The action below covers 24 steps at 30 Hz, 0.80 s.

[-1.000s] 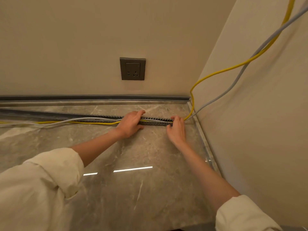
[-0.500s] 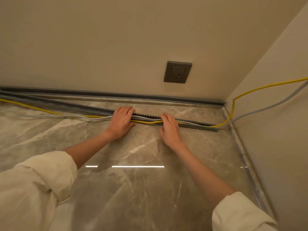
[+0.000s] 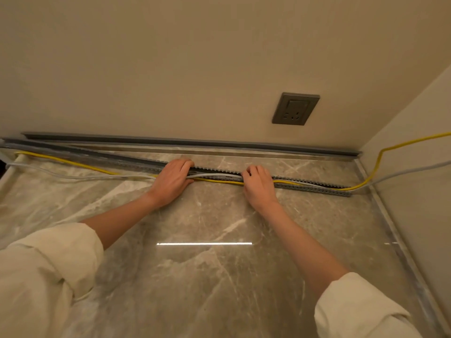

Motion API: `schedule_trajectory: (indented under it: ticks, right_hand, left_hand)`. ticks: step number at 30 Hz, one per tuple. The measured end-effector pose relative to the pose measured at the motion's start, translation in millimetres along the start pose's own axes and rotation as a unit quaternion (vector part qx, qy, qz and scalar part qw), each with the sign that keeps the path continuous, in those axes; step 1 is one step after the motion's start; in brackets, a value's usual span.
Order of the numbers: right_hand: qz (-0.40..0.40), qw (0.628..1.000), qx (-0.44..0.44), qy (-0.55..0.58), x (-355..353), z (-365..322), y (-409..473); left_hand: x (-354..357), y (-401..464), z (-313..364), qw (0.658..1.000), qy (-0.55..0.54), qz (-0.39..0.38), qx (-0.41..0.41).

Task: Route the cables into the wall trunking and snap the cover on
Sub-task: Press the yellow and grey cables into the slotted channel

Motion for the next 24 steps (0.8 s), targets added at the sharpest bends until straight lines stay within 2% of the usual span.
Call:
schedule_trajectory:
  ticks: [3, 6, 16, 21, 24]
  right_hand:
    - [-0.018, 1.0, -0.002, -0.017, 4.2, -1.5, 1.2]
    - [-0.027, 0.999, -0.002, -0.019, 5.7, -0.8, 0.4]
    - [-0.004, 0.987, 0.124, 0.101, -6.5, 14.6, 6.5]
    - [-0.005, 0.984, 0.143, 0.108, -7.5, 15.0, 3.5]
    - [-0.029, 0.985, 0.15, 0.086, -3.8, 16.1, 5.0]
  left_hand:
    - [1.9, -5.2, -0.7, 0.999, 0.01, 0.0, 0.033]
    - [6.1, -4.6, -0.7, 0.999, 0.012, -0.006, 0.033]
    - [7.0, 6.0, 8.1, 0.997, 0.076, -0.002, 0.015]
    - [8.6, 6.2, 11.9, 0.995, 0.088, -0.002, 0.052]
    - [6.6, 7.3, 8.8, 0.997, 0.057, -0.004, 0.052]
Point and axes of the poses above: each hand's wrist, its own y-axis towards the middle knuckle, its own x-axis out of the palm, z = x × y, the point moved 8 cm from there along y, towards the middle knuckle, and after that the axes turned 9 degrees about z, right-handed, at the moved point
